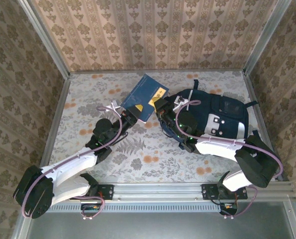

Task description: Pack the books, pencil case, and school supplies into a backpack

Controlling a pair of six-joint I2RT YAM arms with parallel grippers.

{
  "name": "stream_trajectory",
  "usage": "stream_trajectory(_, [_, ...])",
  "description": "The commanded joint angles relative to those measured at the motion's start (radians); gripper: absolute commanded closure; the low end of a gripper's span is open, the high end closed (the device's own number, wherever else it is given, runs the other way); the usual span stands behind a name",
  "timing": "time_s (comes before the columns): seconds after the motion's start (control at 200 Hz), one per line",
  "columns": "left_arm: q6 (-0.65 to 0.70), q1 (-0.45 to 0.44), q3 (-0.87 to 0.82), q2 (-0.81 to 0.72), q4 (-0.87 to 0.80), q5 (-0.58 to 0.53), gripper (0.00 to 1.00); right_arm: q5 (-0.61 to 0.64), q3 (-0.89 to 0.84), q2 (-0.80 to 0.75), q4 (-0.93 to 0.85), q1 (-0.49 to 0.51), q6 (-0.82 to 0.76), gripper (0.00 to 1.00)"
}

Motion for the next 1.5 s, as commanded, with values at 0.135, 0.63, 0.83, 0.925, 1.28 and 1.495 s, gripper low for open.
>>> stream_trajectory(0.135, [0.09, 0.015, 0.011, -0.086, -0.08, -0.01, 1.0, 0.005, 0.038, -0.093, -0.258, -0.005, -0.115, 0.59])
stream_trajectory(0.63, [0.223, 0.419, 0.087, -0.287, -0.787, 0.403, 1.0, -0.002, 0.138, -0.304, -1.067, -0.116, -0.568, 0.53])
stream_trajectory(0.83, [0.319, 0.518, 0.166, -0.216, -0.915, 0.609, 1.0, -0.163, 0.313, -0.238, -1.355, -0.32, -0.647, 0.51])
stream_trajectory(0.925, [0.392, 0.536, 0.213, -0.233, -0.993, 0.615, 1.0, -0.193, 0.397, -0.194, -1.46, -0.396, -0.685, 0.5])
stream_trajectory(1.28, [0.545, 0.595, 0.244, -0.258, -1.104, 0.652, 1.0, -0.305, 0.675, 0.044, -1.661, -0.561, -0.692, 0.48])
stream_trajectory(1.495, [0.579, 0.595, 0.239, -0.26, -1.129, 0.631, 1.0, -0.37, 0.727, 0.161, -1.65, -0.577, -0.643, 0.51])
